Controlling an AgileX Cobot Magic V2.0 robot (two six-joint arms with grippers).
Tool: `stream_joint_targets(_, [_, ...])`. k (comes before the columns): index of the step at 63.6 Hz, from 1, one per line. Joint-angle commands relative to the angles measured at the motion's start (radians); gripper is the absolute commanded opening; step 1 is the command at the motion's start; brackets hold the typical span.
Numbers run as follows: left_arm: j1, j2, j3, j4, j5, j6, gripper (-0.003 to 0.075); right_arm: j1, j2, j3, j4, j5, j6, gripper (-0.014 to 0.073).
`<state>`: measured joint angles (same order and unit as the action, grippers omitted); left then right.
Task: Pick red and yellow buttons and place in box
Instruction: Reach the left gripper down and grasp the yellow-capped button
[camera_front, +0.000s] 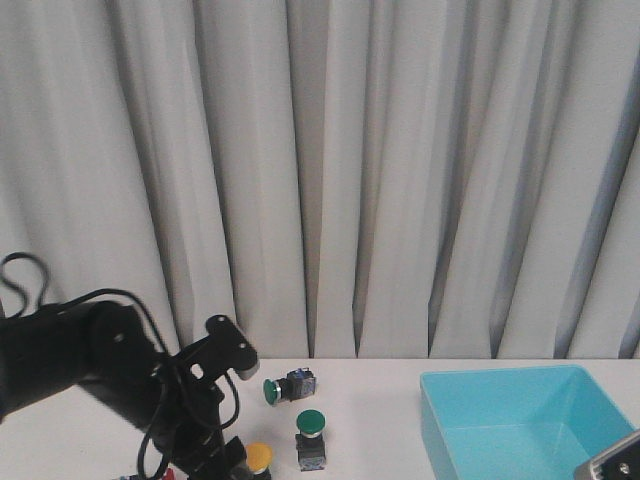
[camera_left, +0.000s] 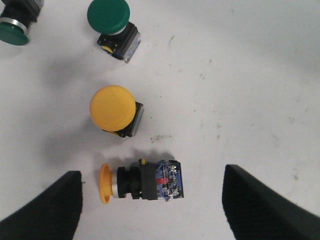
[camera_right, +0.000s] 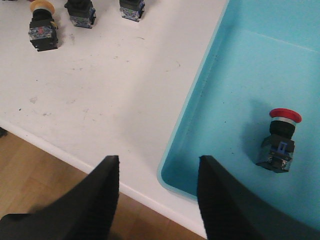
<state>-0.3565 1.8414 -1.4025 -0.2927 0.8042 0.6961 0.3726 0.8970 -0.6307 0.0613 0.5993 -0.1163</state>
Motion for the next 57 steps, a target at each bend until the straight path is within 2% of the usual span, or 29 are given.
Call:
stream_joint_targets(1, [-0.001,0.020,-0.122,0.029,0.060,0.020,0.0596,0.002,-0.012,-0.026,0.000,-0.055,-0.009,0.0352])
stream_joint_targets(13, [-0.001,0.148,-0.287,0.033,0.168,0.121,0.0606,0.002,-0.012,-0.026,0.000,-0.055,-0.009,0.0352])
stream_joint_targets(23, [-0.001,0.232,-0.378,0.033,0.183,0.201,0.0604,0.002,-0.012,-0.026,0.000,-0.054,-0.009,0.0352])
stream_joint_targets(38, [-0.001,0.323,-0.453,0.034,0.193,0.232,0.0601,0.002,-0.012,-0.026,-0.001,-0.054,-0.009,0.0352])
stream_joint_targets(57, [-0.001,0.398,-0.463,0.034,0.156,0.256,0.0590,0.002,-0.012,-0.026,-0.001,-0.055,-0.013,0.0352])
